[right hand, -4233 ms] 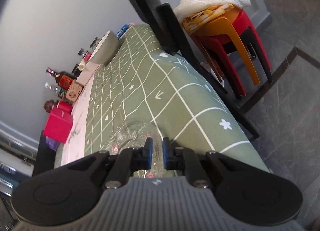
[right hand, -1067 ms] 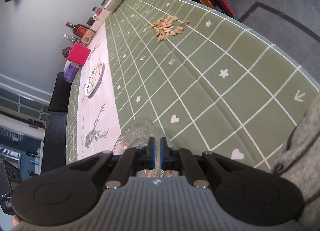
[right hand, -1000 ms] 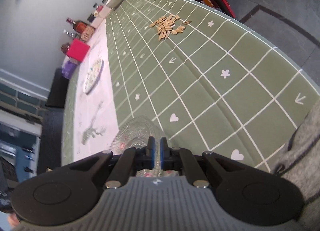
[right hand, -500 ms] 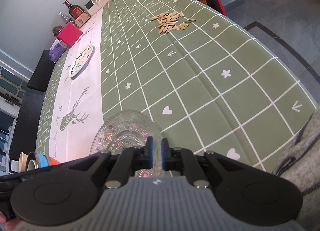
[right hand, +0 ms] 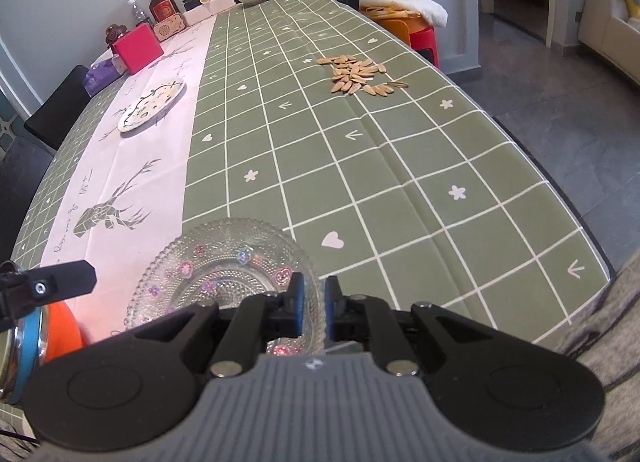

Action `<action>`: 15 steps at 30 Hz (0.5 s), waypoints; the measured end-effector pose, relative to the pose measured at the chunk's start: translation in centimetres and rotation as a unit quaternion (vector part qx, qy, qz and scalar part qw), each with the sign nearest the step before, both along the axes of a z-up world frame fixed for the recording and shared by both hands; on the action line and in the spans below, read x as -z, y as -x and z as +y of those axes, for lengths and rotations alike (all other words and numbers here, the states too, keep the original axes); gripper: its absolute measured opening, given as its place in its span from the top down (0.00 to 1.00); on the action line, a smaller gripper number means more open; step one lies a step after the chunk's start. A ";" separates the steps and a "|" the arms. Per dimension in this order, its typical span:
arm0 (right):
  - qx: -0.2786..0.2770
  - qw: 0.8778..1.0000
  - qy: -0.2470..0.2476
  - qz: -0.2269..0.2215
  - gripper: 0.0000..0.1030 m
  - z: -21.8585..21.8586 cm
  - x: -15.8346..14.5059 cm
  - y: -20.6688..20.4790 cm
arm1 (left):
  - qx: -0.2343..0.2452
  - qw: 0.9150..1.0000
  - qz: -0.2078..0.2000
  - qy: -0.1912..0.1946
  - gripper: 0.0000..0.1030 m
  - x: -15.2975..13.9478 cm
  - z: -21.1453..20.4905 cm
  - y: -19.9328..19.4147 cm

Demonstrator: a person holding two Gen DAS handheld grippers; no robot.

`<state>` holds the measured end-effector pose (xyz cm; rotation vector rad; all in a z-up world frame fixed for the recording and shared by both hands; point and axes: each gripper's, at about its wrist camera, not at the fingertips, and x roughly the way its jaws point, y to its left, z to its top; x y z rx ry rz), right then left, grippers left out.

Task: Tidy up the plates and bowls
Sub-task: 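Lower the glass plate onto the tablecloth and open both grippers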

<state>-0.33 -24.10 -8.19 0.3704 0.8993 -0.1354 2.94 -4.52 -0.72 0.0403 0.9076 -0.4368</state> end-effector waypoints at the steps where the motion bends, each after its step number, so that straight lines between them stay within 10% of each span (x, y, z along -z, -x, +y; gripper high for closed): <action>1: -0.001 1.000 0.004 -0.001 0.92 0.1 0.0 0.0 | -0.003 1.000 -0.008 -0.001 0.90 -0.1 0.1 0.2; 4: -0.010 1.000 0.018 -0.003 0.87 0.5 0.1 0.0 | 0.000 0.999 -0.037 -0.006 0.88 -0.7 0.3 0.6; 6: -0.012 0.999 0.051 -0.013 0.52 1.2 0.0 0.1 | 0.001 0.999 -0.054 -0.005 0.82 -1.1 0.5 0.8; 15: -0.024 0.991 0.109 -0.070 0.39 2.6 -0.7 0.7 | 0.031 0.992 -0.118 -0.018 0.68 -3.0 0.3 2.4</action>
